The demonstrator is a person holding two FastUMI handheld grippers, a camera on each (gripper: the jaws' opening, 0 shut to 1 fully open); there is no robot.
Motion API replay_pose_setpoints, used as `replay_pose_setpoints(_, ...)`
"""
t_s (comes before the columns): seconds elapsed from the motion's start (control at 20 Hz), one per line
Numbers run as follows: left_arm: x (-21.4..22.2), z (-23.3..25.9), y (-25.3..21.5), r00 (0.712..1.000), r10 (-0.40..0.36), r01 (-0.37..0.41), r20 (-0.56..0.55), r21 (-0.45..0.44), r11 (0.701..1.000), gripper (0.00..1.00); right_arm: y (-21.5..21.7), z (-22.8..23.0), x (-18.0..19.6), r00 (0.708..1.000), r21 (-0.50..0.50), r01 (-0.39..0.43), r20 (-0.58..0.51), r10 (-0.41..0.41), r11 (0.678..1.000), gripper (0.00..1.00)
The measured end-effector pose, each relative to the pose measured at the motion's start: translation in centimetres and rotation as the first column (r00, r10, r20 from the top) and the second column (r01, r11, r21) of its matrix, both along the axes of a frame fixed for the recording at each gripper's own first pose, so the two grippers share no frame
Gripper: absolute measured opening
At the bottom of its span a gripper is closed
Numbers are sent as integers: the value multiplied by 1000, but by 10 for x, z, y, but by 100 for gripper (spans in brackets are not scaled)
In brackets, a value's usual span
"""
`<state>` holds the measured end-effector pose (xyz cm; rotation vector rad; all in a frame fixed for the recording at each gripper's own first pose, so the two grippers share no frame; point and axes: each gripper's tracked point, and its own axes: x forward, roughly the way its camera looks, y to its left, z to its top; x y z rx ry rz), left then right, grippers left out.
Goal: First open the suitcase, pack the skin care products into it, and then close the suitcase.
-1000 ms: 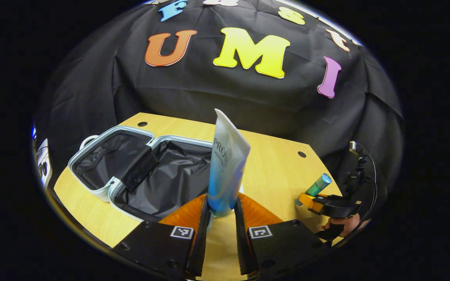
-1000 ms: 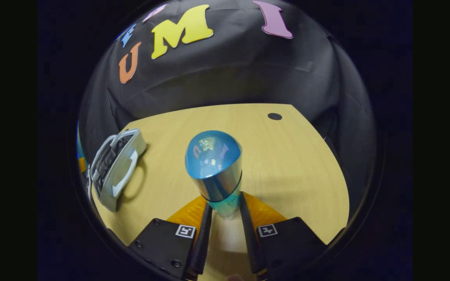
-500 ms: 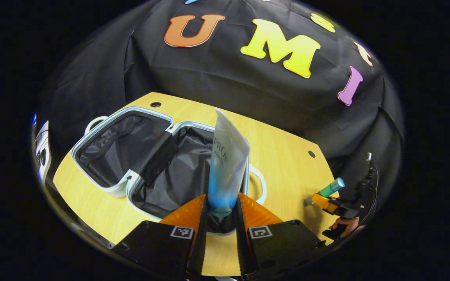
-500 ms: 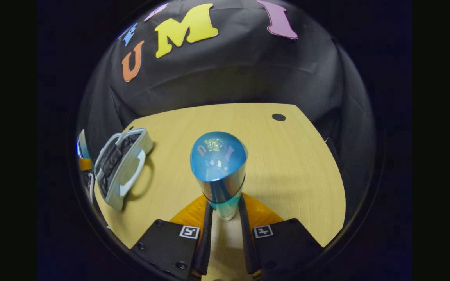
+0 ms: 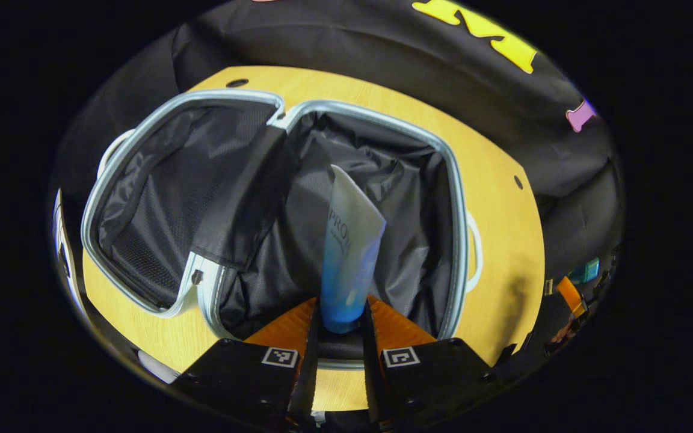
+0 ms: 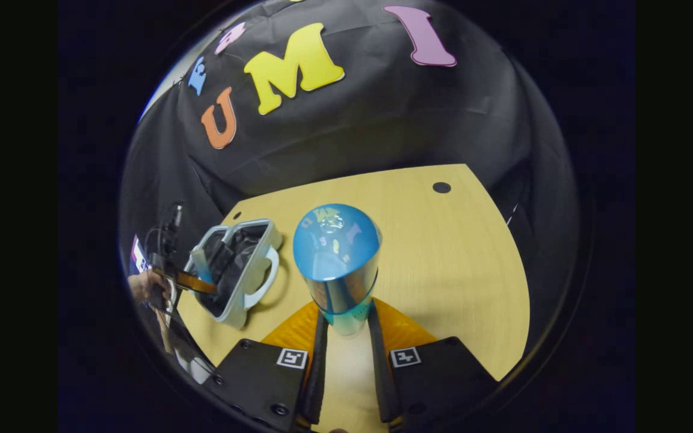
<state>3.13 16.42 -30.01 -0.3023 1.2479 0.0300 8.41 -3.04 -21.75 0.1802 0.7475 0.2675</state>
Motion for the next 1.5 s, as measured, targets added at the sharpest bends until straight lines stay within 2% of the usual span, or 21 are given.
replay_pose_setpoints(0.15,-3,-18,16,992,-77,83,-100,53,995,37,4,15,-16,1000,18,-6,7,6,1000,33)
replay_pose_setpoints(0.3,-6,-23,25,975,-120,130,-185,40,991,37,5,28,-25,1000,34,-11,17,10,999,33)
replay_pose_setpoints(0.4,-5,-28,30,954,-172,188,-245,42,981,37,8,38,-28,1000,43,-11,25,10,999,33)
replay_pose_setpoints(0.65,-1,-33,33,933,-183,208,-309,50,977,38,16,51,-29,999,55,-20,46,17,998,33)
replay_pose_setpoints(0.7,-3,-35,34,932,-175,201,-318,51,978,47,17,53,-31,999,54,-20,49,18,998,33)
replay_pose_setpoints(0.75,-2,-35,34,935,-167,192,-312,51,980,32,16,54,-33,999,52,-20,50,18,998,33)
replay_pose_setpoints(0.8,-2,-35,35,935,-172,197,-309,49,979,40,16,55,-34,999,49,-20,52,18,999,33)
replay_pose_setpoints(0.9,-6,-33,33,936,-162,184,-312,41,982,43,18,54,-36,998,43,-26,51,24,999,33)
replay_pose_setpoints(0.95,-7,-32,33,940,-157,176,-303,36,984,48,20,55,-36,998,39,-31,53,29,999,33)
replay_pose_setpoints(1.05,-8,-26,30,949,-147,163,-279,35,986,67,25,55,-38,998,31,-44,53,43,999,33)
replay_pose_setpoints(1.1,-8,-23,29,954,-140,155,-264,36,987,69,28,55,-39,997,25,-53,54,52,998,33)
replay_pose_setpoints(1.15,-7,-16,29,965,-126,140,-231,46,989,76,39,56,-41,996,15,-80,51,79,997,33)
replay_pose_setpoints(1.3,1,18,26,991,-102,108,-84,71,992,80,74,59,-46,984,-4,-175,31,175,984,33)
replay_pose_setpoints(1.35,5,36,24,996,-84,83,3,81,993,89,92,60,-46,976,-11,-217,22,218,976,33)
replay_pose_setpoints(1.4,8,58,20,992,-57,49,111,78,996,80,111,62,-45,966,-12,-260,10,260,966,33)
replay_pose_setpoints(1.5,-3,99,18,953,1,-22,302,65,998,80,156,66,-43,942,10,-334,-14,335,942,33)
